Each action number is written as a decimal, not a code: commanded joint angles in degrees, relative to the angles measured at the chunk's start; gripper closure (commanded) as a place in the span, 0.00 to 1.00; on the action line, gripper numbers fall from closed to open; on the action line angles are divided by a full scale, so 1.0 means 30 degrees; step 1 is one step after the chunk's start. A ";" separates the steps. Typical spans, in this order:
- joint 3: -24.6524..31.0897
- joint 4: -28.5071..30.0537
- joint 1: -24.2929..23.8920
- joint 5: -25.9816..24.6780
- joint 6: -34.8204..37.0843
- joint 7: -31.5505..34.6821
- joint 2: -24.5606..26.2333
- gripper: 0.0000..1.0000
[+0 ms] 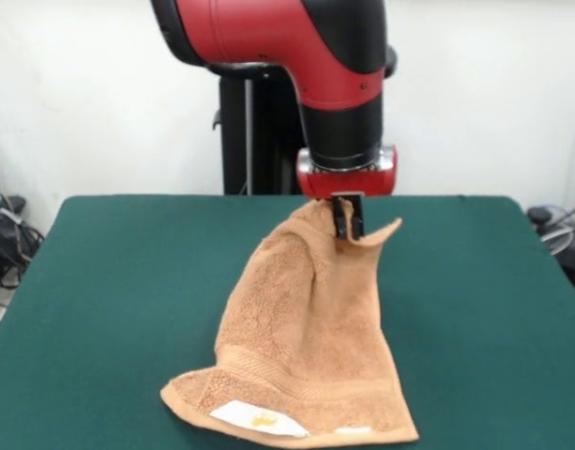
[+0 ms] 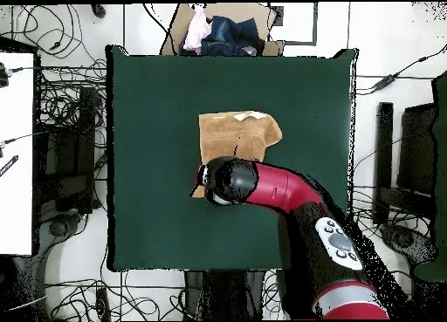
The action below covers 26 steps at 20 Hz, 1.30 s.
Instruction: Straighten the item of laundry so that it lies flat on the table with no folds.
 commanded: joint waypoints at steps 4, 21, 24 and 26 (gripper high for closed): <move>0.0257 0.2716 -0.0150 0.0402 -0.0441 0.2711 -0.0114 1.00; -0.0108 0.4840 0.1398 0.1363 -0.2058 0.4296 -0.0926 1.00; -0.0691 0.4340 0.2077 0.1077 -0.1208 0.4193 -0.1050 1.00; -0.0985 0.4302 0.2500 0.1032 -0.1268 0.4352 -0.1051 1.00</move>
